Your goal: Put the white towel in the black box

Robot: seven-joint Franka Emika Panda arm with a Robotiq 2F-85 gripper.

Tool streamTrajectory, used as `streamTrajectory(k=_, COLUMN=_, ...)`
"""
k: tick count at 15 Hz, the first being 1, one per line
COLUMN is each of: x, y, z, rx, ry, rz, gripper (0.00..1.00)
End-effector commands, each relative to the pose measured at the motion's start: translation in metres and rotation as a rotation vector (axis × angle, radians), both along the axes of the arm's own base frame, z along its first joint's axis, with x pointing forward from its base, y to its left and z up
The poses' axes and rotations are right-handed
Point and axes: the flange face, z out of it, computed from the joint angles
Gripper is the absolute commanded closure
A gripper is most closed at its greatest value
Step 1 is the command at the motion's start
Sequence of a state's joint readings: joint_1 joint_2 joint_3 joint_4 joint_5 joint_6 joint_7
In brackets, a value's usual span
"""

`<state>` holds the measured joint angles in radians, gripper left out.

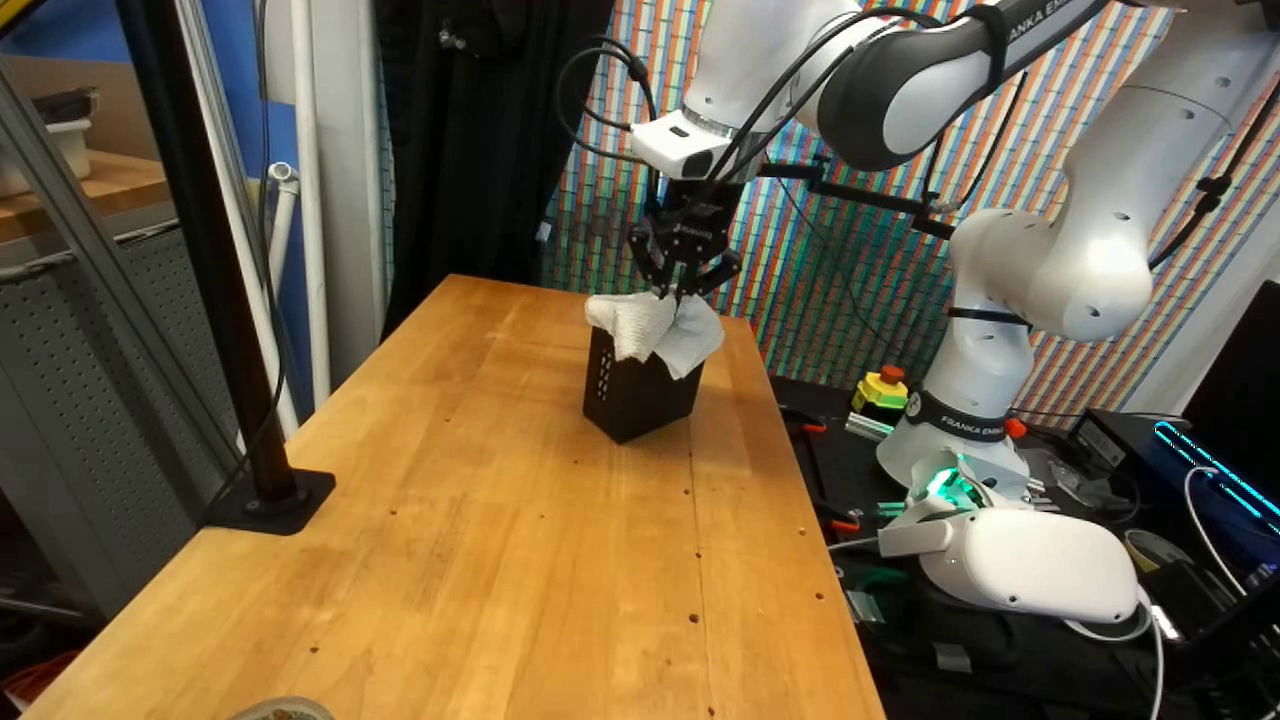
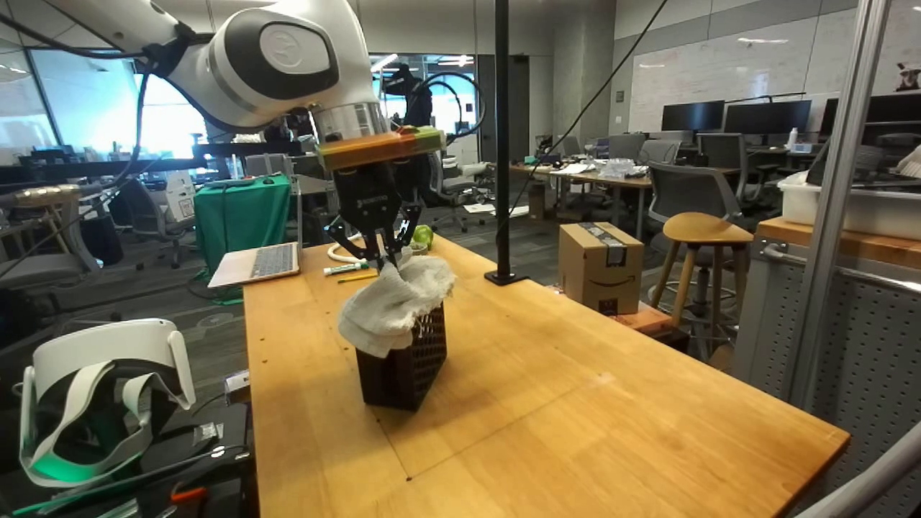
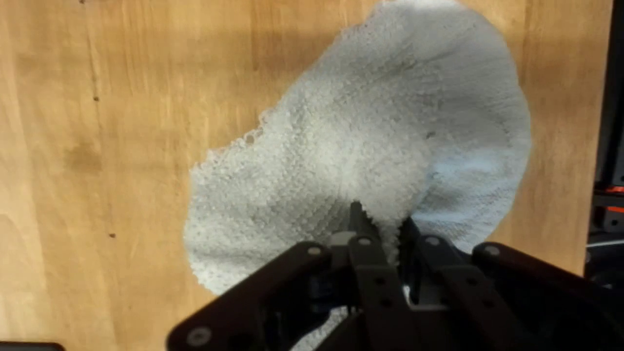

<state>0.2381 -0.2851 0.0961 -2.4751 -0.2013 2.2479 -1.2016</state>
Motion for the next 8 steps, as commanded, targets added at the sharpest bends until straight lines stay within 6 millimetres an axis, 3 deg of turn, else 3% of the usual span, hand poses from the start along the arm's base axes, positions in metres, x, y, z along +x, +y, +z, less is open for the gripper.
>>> streamTrajectory(k=1, x=-0.011, y=0.010, z=-0.005, rx=0.013, ry=0.108, rz=0.105, gripper=0.90)
streamTrajectory(k=8, x=-0.010, y=0.016, z=-0.025, rx=-0.045, ry=0.193, rz=0.121, gripper=0.90)
